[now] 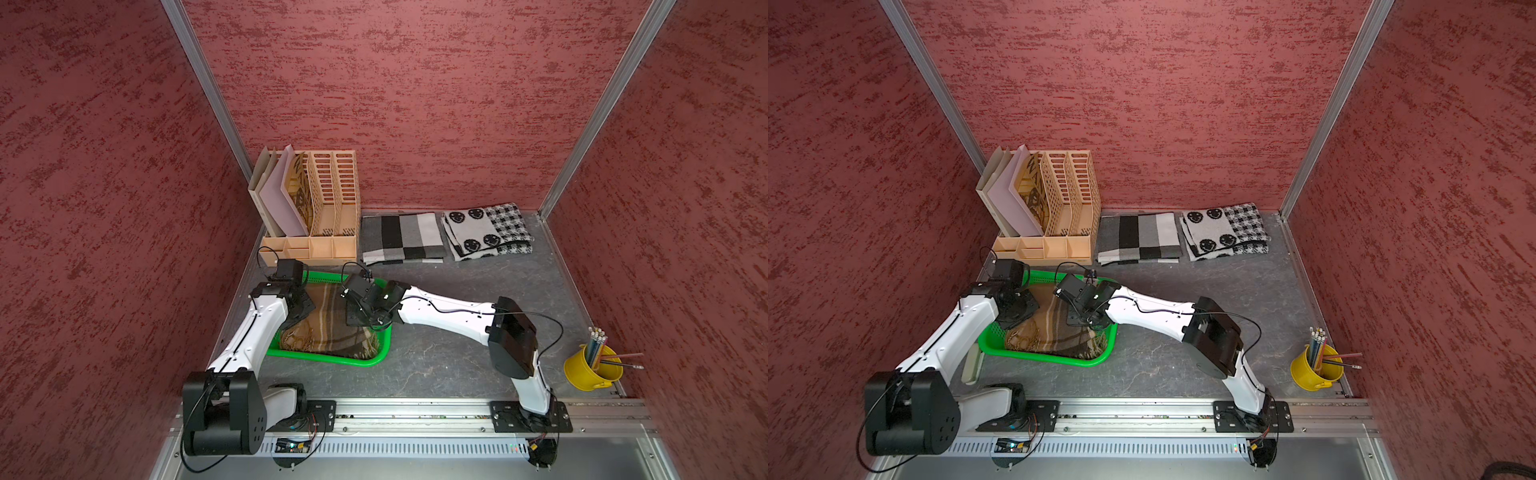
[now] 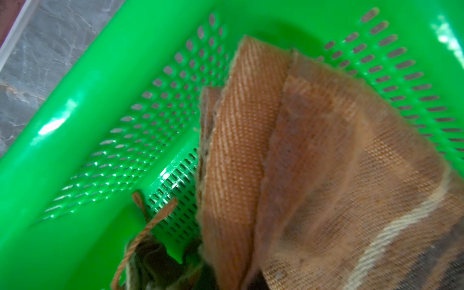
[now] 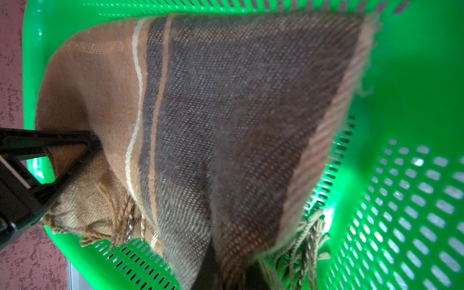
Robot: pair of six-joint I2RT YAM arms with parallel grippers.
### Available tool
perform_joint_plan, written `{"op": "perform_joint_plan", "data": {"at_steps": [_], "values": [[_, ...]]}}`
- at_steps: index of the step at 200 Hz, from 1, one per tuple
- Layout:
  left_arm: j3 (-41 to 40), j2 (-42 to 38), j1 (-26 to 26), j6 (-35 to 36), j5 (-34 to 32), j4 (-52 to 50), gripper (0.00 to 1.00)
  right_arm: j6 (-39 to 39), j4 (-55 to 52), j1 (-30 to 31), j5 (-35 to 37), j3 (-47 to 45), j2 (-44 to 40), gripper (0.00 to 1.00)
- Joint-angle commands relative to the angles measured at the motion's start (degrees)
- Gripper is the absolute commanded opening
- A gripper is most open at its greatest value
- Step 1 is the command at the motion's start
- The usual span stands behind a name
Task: Put the folded scarf in the basket
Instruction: Place the scarf in the basket.
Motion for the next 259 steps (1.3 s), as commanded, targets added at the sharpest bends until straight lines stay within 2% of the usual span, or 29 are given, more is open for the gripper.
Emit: {"op": "perform_joint_plan", "data": {"at_steps": [1,104,120,139,159,170,179,184,202,226,259], "values": [[-0.15,1.3,0.11,-1.0,-5.71,4.11,0.0,2.22,0.16,-0.21,0.08,-1.37,0.83,0.0],[0.32,7.53,-1.56,-0.32,-7.07,6.38,0.0,8.26,0.47,-0.24,0.79,-4.54,2.5,0.0],[0.24,8.22,-1.79,-0.33,-8.1,6.45,0.02,8.99,-0.04,-0.2,1.14,-4.53,2.73,0.0],[0.65,8.48,-2.22,-0.34,-10.67,5.89,0.14,9.56,-0.21,-0.2,1.03,-4.68,2.9,0.0],[1.19,8.23,-2.83,-0.11,-12.8,5.64,0.21,10.31,-1.13,-0.21,1.48,-4.69,2.69,0.0],[1.62,8.75,-3.16,-0.08,-13.25,5.4,0.32,10.95,-1.5,-0.2,2.05,-5.08,2.26,0.0],[2.03,9.37,-3.36,-0.28,-13.65,5.14,0.48,11.65,-1.41,-0.2,2.64,-5.74,1.66,0.0],[2.13,9.71,-3.47,-0.29,-13.78,5.15,0.5,11.85,-1.22,-0.2,2.72,-6.04,1.32,0.0],[2.26,10.76,-3.88,-0.41,-13.95,5.37,0.49,12.12,-1.02,-0.23,2.5,-6.03,1.38,0.0],[2.37,10.93,-4.59,-0.78,-14.82,5.35,0.42,12.53,-0.78,-0.2,1.07,-5.62,2.45,0.0],[2.44,11.42,-4.86,-0.73,-15.29,5.38,0.37,12.4,-0.44,-0.21,0.8,-5.56,2.62,0.19]]}}
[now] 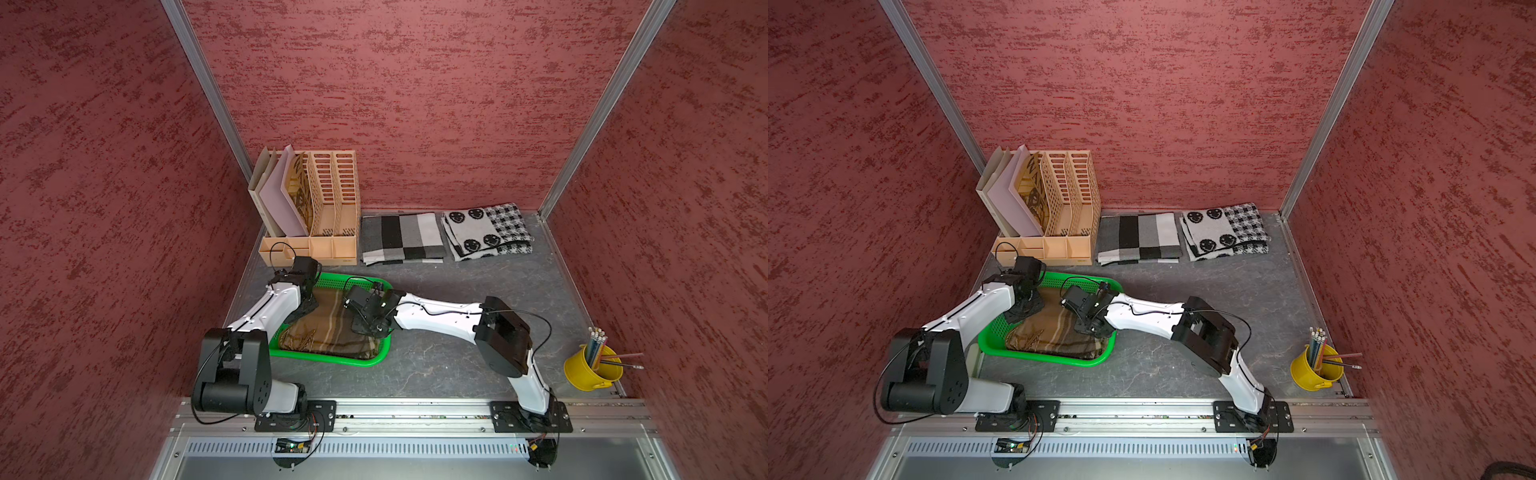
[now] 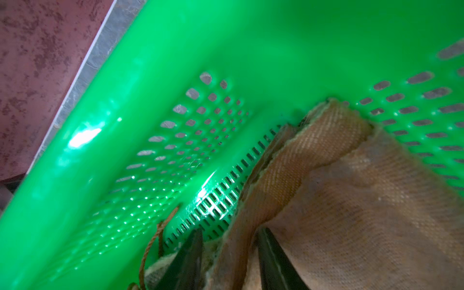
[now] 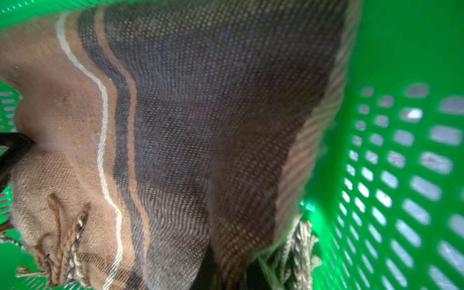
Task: Put the folded scarf in the basket
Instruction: Place the scarf in the basket.
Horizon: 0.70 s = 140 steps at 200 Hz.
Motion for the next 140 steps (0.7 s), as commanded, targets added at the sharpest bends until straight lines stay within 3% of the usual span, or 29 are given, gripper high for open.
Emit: {"op": "perform_joint_plan", "data": {"at_steps": [1,26,66,107,140], "values": [[1.32,0.78,-0.44,-0.1,-2.0,0.38,0.37,0.42,-1.62,-0.25,0.48,0.1,0.46,0.19],[1.04,1.19,-0.44,-0.21,-2.14,0.87,0.32,-0.52,-2.34,-0.2,1.54,0.44,-0.11,0.26],[1.25,1.69,-0.4,-1.15,-2.57,0.78,0.28,-1.18,-4.99,-0.22,4.58,0.15,-3.02,0.55],[1.85,1.44,-0.44,-1.5,-2.91,0.48,0.28,-2.46,-6.82,-0.12,10.76,-2.39,-9.79,0.55],[3.1,-1.19,-1.11,-2.21,-4.37,-1.36,0.32,-5.55,-6.08,0.06,12.71,-2.27,-11.91,0.33]]}}
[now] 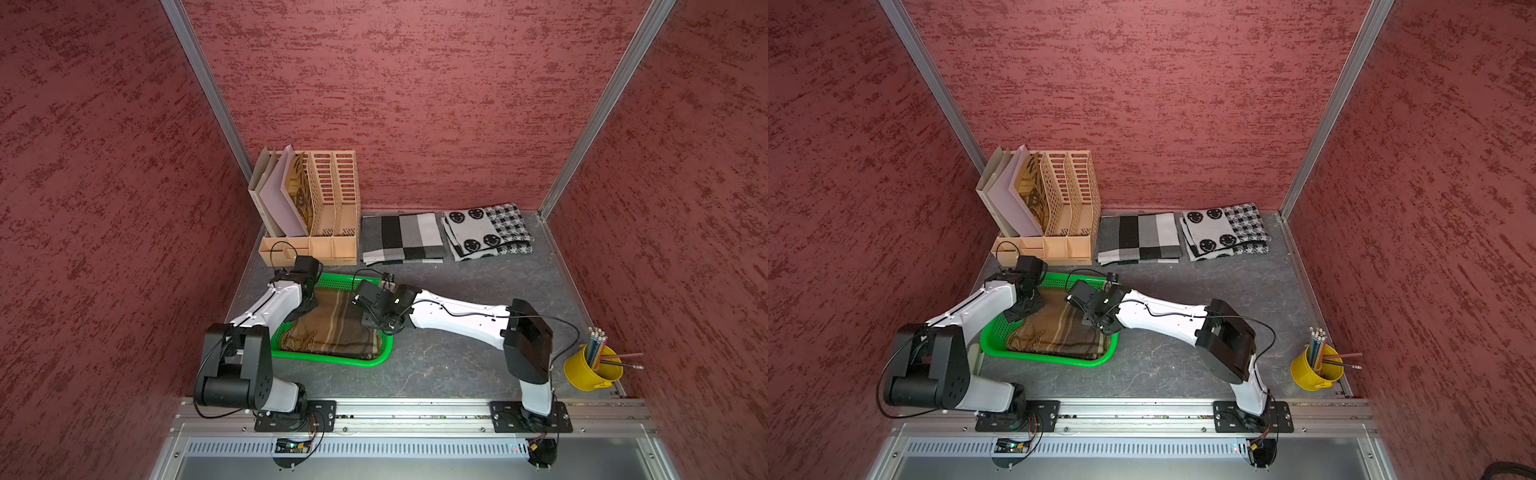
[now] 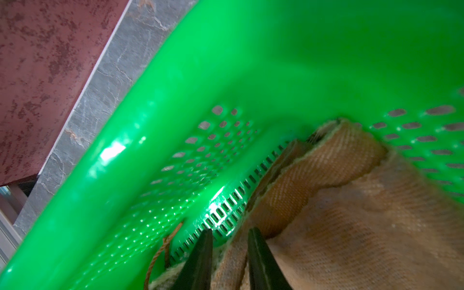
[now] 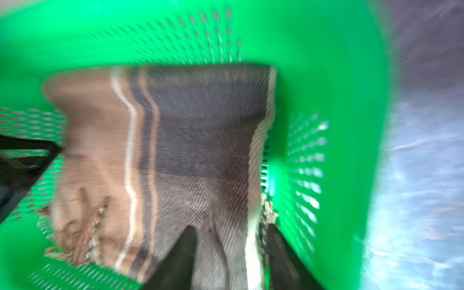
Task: Put the folded scarf in the basket
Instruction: Place the scarf in the basket.
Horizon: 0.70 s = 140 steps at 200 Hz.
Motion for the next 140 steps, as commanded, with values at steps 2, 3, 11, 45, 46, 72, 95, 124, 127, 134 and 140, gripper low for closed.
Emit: {"op": "perform_joint_plan", "data": {"at_steps": [2,3,11,45,46,72,95,124,127,134,140], "values": [[2.41,-2.84,-0.96,-1.2,-2.44,-1.71,0.33,-3.47,-0.5,0.06,3.99,0.35,-1.82,0.31],[2.48,-3.02,-1.06,-1.21,-2.53,-1.84,0.33,-3.77,-0.43,0.06,3.85,0.52,-1.74,0.3],[3.31,-4.02,-1.73,-1.55,-3.32,-2.97,0.34,-4.77,-0.83,0.07,2.95,1.67,-1.09,0.2],[7.64,-8.8,-4.17,-2.15,-2.28,-6.53,0.36,-5.15,1.26,0.42,-1.48,1.74,1.44,0.09],[7.73,-8.9,-4.24,-2.17,-2.1,-6.58,0.36,-5.14,1.29,0.46,-1.65,1.75,1.6,0.09],[8.97,-10.53,-7.1,-3.86,3.87,-6.97,0.36,-4.89,1.66,0.42,-5.51,2.6,5.66,0.08],[7.64,-10.63,-8.56,-6.06,10.73,-4.95,0.35,-3.7,0.15,0.42,-7.37,4.43,9.49,0.08],[7.04,-10.08,-10.7,-7.83,11.34,-4.16,0.35,-1.48,-0.87,0.18,-7.09,5.38,12.77,0.11],[7.11,-10.06,-10.74,-7.82,11.32,-4.16,0.35,-1.37,-0.84,0.15,-7.35,5.62,13.11,0.11],[7.28,-10.05,-10.85,-7.9,11.15,-4.28,0.35,-1.19,-0.92,0.06,-7.97,6.06,13.74,0.11],[7.54,-10.21,-10.82,-8.03,10.96,-4.53,0.35,-1.24,-0.69,0.06,-8.36,6.41,14.05,0.11]]}}
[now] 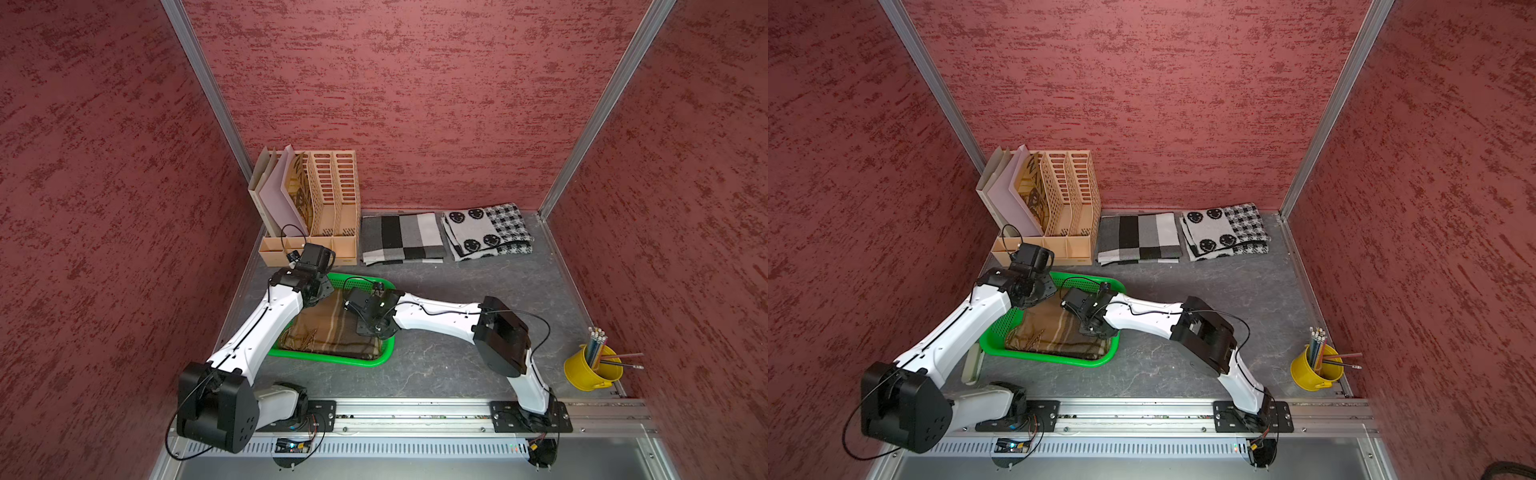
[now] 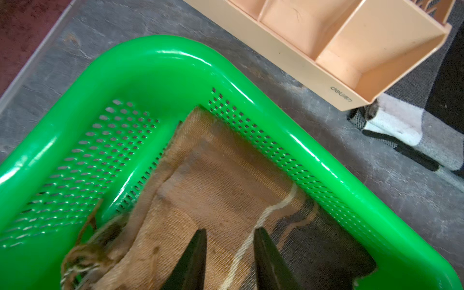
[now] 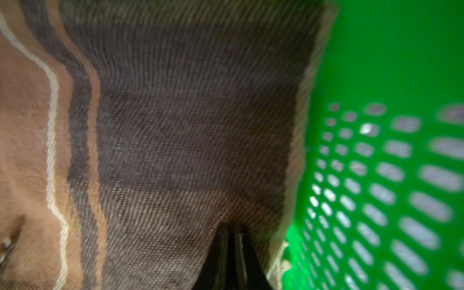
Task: Put the folded scarf in the basket
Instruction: Place the scarf in the basket, then move the scarf to the center of the board.
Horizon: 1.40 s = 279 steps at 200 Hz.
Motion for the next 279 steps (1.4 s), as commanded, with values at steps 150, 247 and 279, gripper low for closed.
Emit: {"op": "perform_joint_plan", "data": {"at_steps": [150,247,279], "values": [[11.34,-1.59,-16.35,-4.63,4.27,6.21,0.44,-15.72,4.1,-32.15,2.23,-21.1,-37.9,0.63],[15.43,9.76,-31.76,-7.33,7.23,16.94,0.46,-43.6,2.33,-51.6,3.29,0.4,-10.04,0.7],[15.42,9.72,-31.72,-6.99,6.68,15.95,0.46,-49.94,-1.92,-50.44,7.26,10.4,0.51,0.89]]}}
